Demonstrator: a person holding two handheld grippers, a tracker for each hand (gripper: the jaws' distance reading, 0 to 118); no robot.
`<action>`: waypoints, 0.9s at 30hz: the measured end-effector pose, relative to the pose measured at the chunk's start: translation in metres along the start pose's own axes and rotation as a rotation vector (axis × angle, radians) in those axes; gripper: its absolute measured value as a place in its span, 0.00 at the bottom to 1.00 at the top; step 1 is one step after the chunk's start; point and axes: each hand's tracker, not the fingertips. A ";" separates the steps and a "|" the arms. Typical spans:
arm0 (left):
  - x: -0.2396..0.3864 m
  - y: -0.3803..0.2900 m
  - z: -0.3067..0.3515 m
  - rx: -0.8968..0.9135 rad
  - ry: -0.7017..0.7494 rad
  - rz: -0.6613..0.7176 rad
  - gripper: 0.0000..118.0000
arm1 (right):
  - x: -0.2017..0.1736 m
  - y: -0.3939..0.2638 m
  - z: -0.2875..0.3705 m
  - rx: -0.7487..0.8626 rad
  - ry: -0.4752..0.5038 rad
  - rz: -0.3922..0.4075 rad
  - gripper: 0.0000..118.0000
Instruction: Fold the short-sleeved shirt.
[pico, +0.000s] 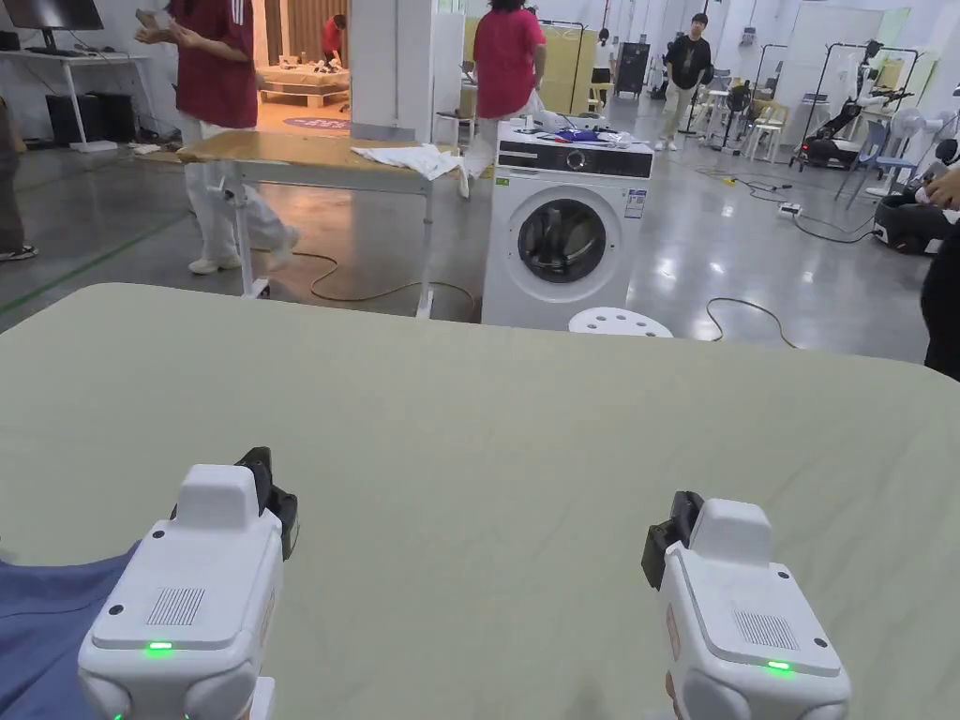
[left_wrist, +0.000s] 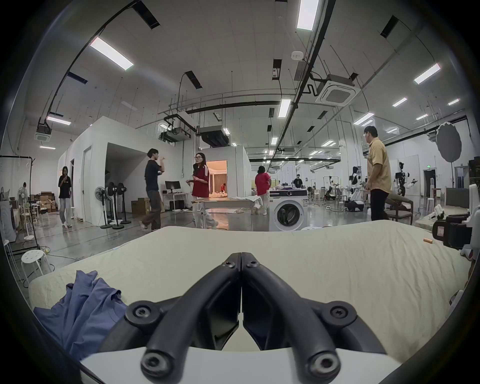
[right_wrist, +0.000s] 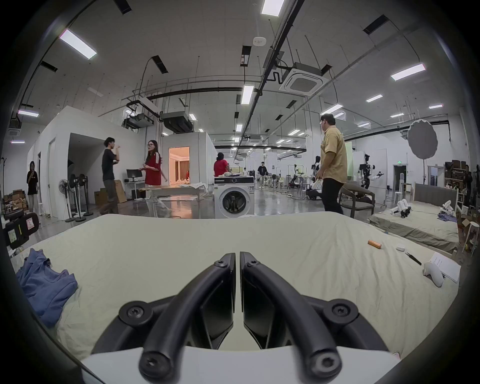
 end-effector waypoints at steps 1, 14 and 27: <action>0.000 0.000 0.000 -0.002 0.001 0.000 0.00 | 0.000 0.000 0.000 0.000 0.001 0.000 0.02; -0.004 0.001 0.005 -0.017 -0.001 0.003 0.00 | 0.005 -0.003 -0.002 -0.030 -0.004 0.012 0.02; -0.007 0.020 -0.001 -0.028 -0.012 -0.158 0.00 | 0.015 0.031 -0.004 0.000 0.097 0.073 0.01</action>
